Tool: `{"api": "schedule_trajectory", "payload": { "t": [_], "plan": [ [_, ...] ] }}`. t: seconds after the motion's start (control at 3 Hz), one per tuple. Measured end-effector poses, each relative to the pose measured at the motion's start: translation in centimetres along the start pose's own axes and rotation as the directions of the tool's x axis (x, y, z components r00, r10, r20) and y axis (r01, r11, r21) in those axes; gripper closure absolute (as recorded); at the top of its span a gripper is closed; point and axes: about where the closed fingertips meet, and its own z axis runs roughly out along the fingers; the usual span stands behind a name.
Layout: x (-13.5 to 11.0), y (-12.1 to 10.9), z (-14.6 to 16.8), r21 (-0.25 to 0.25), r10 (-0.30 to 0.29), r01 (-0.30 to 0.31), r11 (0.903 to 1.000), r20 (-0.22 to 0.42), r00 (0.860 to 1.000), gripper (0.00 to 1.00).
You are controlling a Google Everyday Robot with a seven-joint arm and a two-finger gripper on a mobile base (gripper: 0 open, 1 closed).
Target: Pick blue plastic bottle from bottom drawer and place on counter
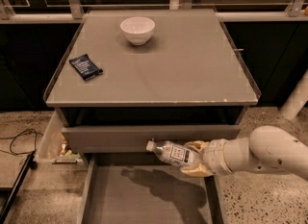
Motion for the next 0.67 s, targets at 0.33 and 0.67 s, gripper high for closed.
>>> {"api": "schedule_trajectory", "payload": {
  "t": [0.33, 0.67],
  "plan": [
    [1.6, 1.2, 2.8, -0.038, 0.034, -0.034, 0.9987, -0.006, 0.999, 1.00],
    [4.2, 3.9, 6.5, -0.086, 0.069, -0.072, 0.9937, -0.037, 0.997, 1.00]
  ]
}}
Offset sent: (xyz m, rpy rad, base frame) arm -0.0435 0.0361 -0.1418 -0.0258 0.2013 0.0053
